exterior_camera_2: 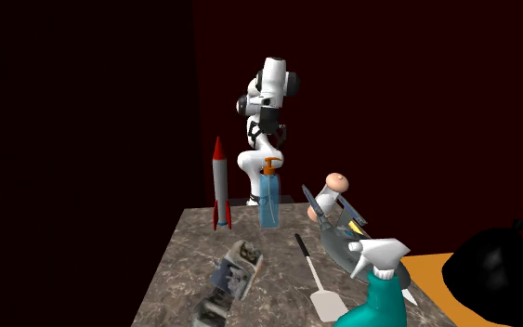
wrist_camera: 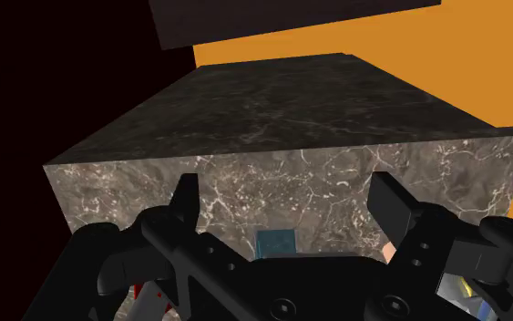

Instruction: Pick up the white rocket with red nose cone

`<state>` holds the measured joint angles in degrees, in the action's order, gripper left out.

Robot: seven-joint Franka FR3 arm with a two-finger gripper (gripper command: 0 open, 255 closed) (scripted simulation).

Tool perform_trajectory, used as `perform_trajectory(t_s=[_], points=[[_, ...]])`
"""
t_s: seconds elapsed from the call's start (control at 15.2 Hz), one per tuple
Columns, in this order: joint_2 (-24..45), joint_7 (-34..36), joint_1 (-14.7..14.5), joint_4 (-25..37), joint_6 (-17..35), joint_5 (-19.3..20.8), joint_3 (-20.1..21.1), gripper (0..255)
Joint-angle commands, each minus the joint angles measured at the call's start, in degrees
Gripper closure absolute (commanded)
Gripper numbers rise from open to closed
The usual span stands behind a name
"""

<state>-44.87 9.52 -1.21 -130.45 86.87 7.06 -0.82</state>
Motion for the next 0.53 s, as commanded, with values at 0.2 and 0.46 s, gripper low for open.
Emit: perform_trajectory(t_s=[0.2, 0.46], points=[[-0.12, -4.91, 0.03, -3.24, 7.26, 1.14, -4.69, 0], [1.57, -11.65, -0.33, -6.05, 17.04, 1.84, -11.28, 0]])
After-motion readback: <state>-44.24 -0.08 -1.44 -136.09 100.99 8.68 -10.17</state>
